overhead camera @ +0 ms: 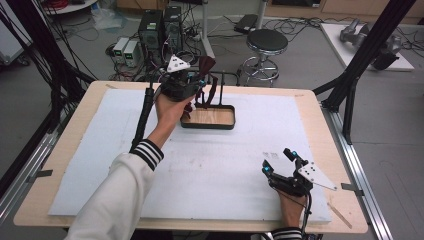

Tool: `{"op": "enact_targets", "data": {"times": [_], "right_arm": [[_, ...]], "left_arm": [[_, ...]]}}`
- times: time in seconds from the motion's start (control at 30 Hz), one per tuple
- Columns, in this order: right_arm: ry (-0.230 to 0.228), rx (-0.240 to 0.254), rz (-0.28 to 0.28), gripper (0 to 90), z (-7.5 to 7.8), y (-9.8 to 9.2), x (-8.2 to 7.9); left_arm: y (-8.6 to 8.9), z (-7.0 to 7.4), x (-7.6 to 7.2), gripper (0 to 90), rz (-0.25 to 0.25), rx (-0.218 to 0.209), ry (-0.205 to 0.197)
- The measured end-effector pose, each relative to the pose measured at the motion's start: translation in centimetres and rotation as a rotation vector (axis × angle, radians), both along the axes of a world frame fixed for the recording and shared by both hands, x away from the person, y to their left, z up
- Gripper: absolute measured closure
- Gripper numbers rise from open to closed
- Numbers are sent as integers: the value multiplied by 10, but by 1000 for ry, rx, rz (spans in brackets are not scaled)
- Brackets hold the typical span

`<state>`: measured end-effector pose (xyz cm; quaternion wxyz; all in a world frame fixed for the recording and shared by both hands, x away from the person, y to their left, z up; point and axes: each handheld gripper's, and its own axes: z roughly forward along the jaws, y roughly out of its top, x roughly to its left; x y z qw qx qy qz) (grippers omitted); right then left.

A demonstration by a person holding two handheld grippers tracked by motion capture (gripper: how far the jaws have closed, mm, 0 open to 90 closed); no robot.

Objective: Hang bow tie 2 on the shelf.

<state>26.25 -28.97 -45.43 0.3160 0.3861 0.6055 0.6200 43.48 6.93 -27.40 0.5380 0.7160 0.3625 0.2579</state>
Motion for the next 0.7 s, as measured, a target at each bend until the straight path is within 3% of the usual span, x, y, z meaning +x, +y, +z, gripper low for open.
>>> {"op": "enact_targets", "data": {"times": [0.17, 0.4, 0.7], "right_arm": [[1, 11, 0, 103, 0, 0, 0], [-6, 9, -2, 103, 0, -1, 0], [-3, 13, -2, 103, 0, -1, 0]], "left_arm": [[-4, -2, 5, 758, 32, 21, 11], [-3, 0, 12, 759, 39, 34, 8], [-6, 4, 18, 760, 54, 30, -3]]}}
